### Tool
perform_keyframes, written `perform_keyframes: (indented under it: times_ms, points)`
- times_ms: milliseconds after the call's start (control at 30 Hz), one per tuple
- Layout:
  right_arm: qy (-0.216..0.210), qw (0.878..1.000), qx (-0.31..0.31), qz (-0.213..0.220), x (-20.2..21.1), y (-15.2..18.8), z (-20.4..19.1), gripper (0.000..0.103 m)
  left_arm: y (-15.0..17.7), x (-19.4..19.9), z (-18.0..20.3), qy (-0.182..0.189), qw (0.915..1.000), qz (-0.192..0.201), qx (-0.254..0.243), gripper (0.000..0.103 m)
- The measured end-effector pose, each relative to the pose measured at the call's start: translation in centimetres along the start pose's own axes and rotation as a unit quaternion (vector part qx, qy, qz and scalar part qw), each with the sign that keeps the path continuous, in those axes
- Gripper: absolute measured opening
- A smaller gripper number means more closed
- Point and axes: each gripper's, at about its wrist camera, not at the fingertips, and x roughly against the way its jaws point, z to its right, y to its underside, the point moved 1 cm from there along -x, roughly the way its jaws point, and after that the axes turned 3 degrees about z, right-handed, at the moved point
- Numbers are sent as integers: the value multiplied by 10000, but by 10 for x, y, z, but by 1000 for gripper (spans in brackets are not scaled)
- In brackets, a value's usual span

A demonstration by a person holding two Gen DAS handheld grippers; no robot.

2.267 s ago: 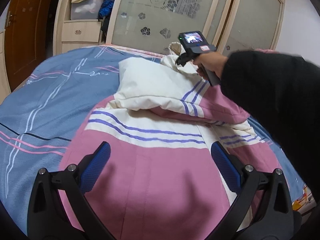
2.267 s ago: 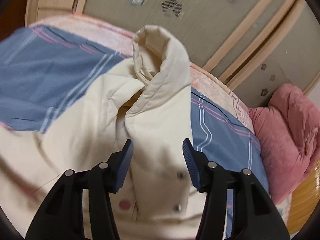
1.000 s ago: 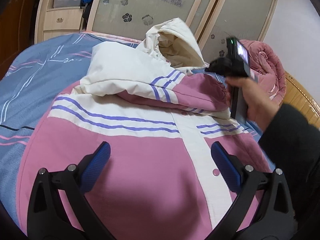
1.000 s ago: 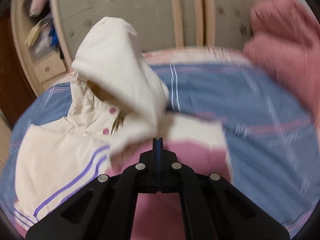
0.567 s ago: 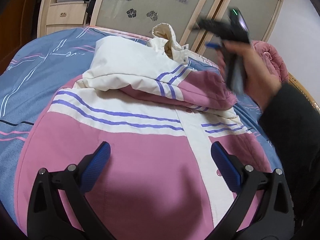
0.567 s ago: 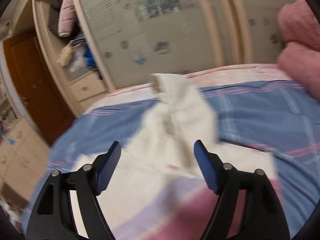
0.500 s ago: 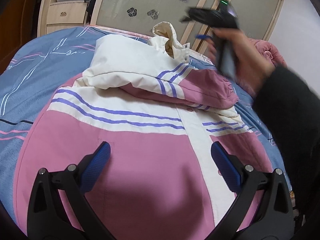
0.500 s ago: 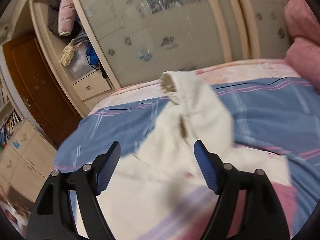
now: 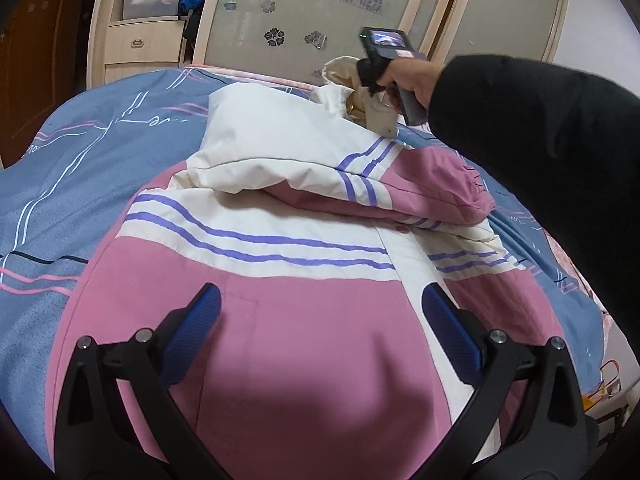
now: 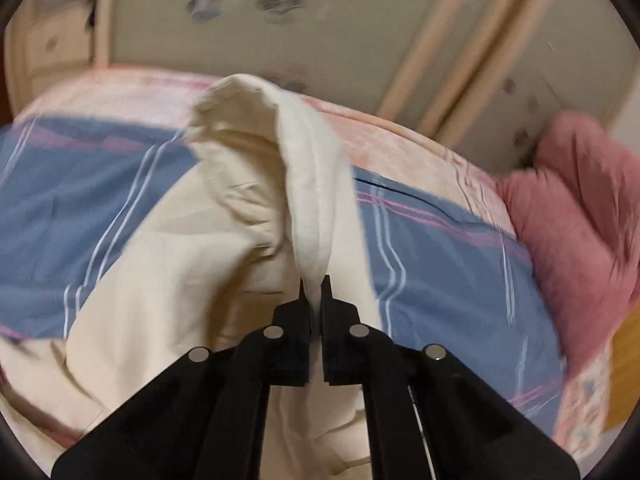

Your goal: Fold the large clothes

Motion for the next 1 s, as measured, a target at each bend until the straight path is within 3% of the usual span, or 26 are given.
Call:
perform_keyframes:
  times_ms: [167, 267, 367, 433, 467, 567, 600, 667, 733, 867, 967, 1000]
  points:
    - [-719, 9935, -877, 122, -3, 25, 65, 3, -5, 11, 7, 64, 9995, -55, -306, 101]
    - [-1222, 9841, -1287, 60, -11, 39, 94, 3, -35, 29, 19, -97, 9960, 117, -876, 101]
    - [-1534, 9799, -1276, 86, -14, 43, 101, 3, -91, 14, 32, -397, 9924, -150, -1159, 101]
    - [-1653, 9779, -1277, 87, -15, 44, 102, 3, -137, -18, 56, -607, 9810, -250, -1825, 101]
    - [-1729, 9760, -1325, 77, -17, 45, 104, 3, -161, -49, 73, -947, 9662, -253, -2386, 101]
    - [-1941, 9685, -1559, -24, -20, 53, 111, 3, -214, -144, 99, -1680, 9316, -257, -3212, 101]
    - [-2027, 9649, -1667, -50, -21, 54, 114, 3, -228, -171, 100, -1775, 9289, -344, -3231, 101]
    - [-2107, 9626, -1704, -61, -23, 54, 114, 3, -264, -240, 100, -1758, 9388, -668, -2886, 101]
    - [-2100, 9647, -1588, -44, -24, 51, 108, 3, -283, -285, 104, -1607, 9420, -822, -2829, 101]
    - [-2222, 9610, -1644, -55, -26, 51, 111, 3, -292, -356, 125, -1913, 9216, -1032, -3216, 101]
    - [-2172, 9623, -1631, -117, -28, 54, 113, 3, -286, -414, 129, -2319, 8936, -1395, -3582, 101]
    - [-2125, 9633, -1631, -168, -30, 56, 113, 3, -286, -426, 122, -2526, 8893, -1477, -3515, 101]
